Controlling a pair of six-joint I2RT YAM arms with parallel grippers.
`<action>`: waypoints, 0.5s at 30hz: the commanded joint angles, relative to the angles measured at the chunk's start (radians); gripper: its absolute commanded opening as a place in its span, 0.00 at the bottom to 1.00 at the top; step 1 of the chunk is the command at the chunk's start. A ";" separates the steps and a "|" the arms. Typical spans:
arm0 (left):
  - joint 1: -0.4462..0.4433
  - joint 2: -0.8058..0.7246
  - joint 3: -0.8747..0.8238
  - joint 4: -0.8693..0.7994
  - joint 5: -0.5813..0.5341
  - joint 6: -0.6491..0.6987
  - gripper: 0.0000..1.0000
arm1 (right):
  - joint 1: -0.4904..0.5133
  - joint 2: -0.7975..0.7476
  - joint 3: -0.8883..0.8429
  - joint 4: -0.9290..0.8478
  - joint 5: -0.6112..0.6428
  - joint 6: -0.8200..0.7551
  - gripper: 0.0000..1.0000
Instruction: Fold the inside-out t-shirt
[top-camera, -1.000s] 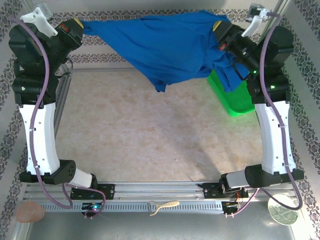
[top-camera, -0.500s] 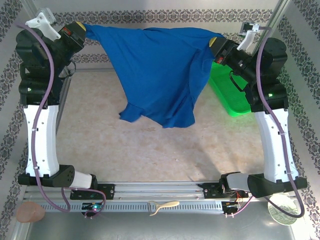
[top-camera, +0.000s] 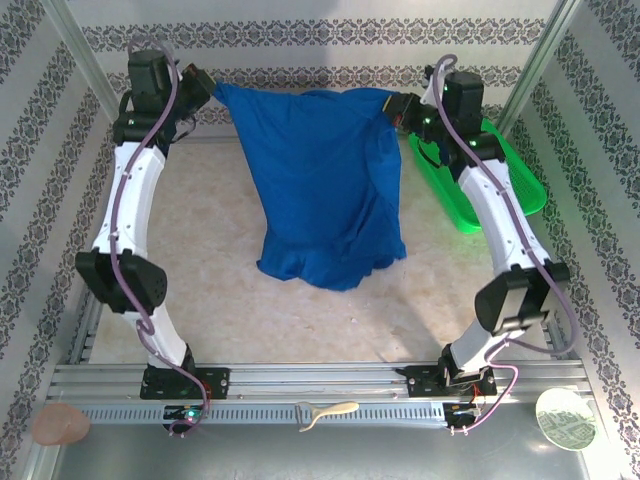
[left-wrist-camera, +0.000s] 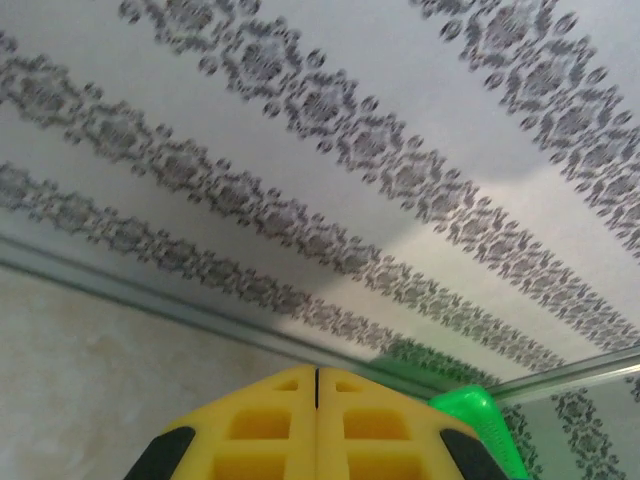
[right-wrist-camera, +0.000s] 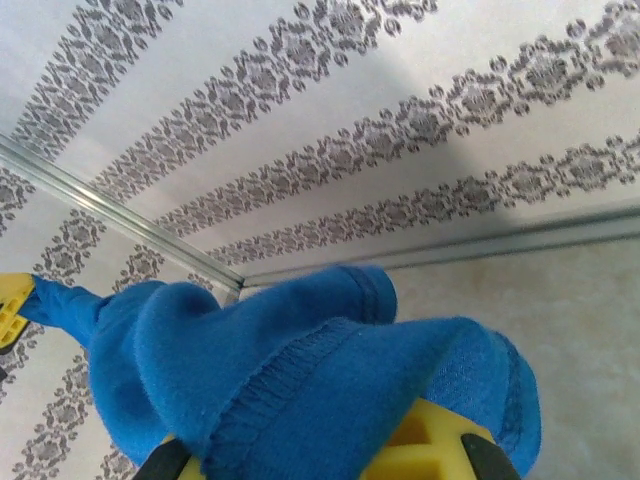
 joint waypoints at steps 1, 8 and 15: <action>0.015 0.022 0.276 -0.041 -0.003 0.005 0.00 | 0.000 0.026 0.221 0.065 -0.010 -0.013 0.00; 0.012 -0.005 0.373 -0.134 0.028 0.043 0.00 | 0.052 0.014 0.297 0.048 -0.014 -0.076 0.00; 0.008 -0.492 -0.669 0.248 0.064 -0.028 0.04 | 0.176 -0.256 -0.511 0.267 0.108 -0.140 0.12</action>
